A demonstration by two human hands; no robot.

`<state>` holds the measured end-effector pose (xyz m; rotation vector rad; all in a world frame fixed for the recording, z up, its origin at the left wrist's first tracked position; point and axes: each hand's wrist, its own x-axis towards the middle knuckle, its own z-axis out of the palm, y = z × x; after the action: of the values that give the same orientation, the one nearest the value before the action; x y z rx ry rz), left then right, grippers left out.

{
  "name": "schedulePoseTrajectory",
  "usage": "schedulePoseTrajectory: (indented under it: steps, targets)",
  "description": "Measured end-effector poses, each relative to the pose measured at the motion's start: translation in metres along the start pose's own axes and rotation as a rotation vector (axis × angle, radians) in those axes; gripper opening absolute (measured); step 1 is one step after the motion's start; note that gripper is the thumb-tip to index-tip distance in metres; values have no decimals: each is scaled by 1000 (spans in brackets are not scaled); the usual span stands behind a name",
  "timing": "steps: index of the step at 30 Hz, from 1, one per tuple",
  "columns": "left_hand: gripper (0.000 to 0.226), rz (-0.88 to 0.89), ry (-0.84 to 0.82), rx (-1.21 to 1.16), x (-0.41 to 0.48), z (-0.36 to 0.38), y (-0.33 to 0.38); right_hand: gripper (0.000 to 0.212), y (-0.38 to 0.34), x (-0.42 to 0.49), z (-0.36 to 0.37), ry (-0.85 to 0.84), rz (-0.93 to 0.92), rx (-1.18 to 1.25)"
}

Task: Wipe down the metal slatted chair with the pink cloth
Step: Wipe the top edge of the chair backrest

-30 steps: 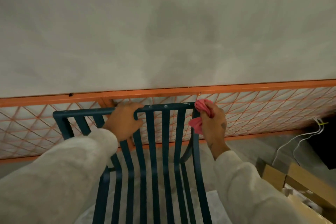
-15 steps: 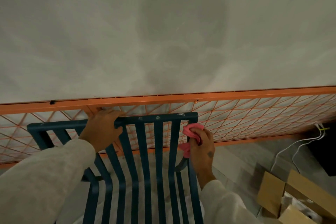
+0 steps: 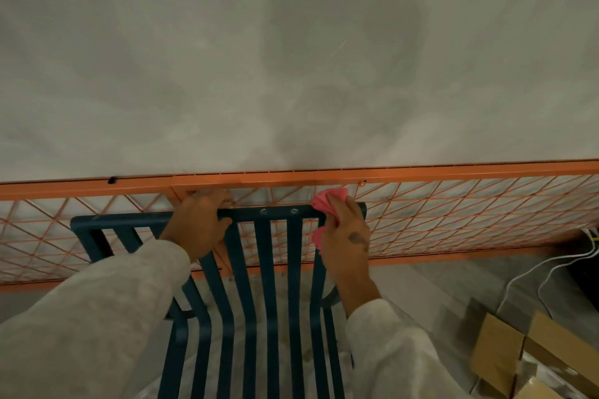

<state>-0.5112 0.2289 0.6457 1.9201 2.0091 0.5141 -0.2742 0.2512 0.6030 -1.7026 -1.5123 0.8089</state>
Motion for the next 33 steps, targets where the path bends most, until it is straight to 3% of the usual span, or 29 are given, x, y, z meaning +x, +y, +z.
schedulePoseTrajectory:
  steps: [6, 9, 11, 15, 19, 27, 29, 31, 33]
  targets:
    - [38, 18, -18, 25, -1, 0, -4, 43, 24, -2, -26, -174, -249, -37]
    - [36, 43, 1, 45, -1, 0, -3, 40, 41, 13, -46, 10, -35, 118]
    - [35, 52, 0, 62, 0, -1, -3, 35, 36, 14, -34, 128, 39, 93]
    - [32, 70, -22, 83, 0, -1, -5, 41, 12, -11, 13, 16, -86, 12]
    - [26, 72, -15, 75, 0, -1, -3, 40, 17, 0, -8, -165, -186, 19]
    - [20, 70, -12, 71, 1, 0, -6, 42, -4, 13, -20, 53, 97, 125]
    - [22, 66, -17, 64, 1, 0, -6, 36, -16, -3, 0, -44, 20, 166]
    - [24, 64, -21, 64, 1, -1, -7, 24, -25, -24, 22, -187, -173, 74]
    - [27, 56, -31, 64, 2, -1, -8, 28, -23, -33, 38, -177, -336, -53]
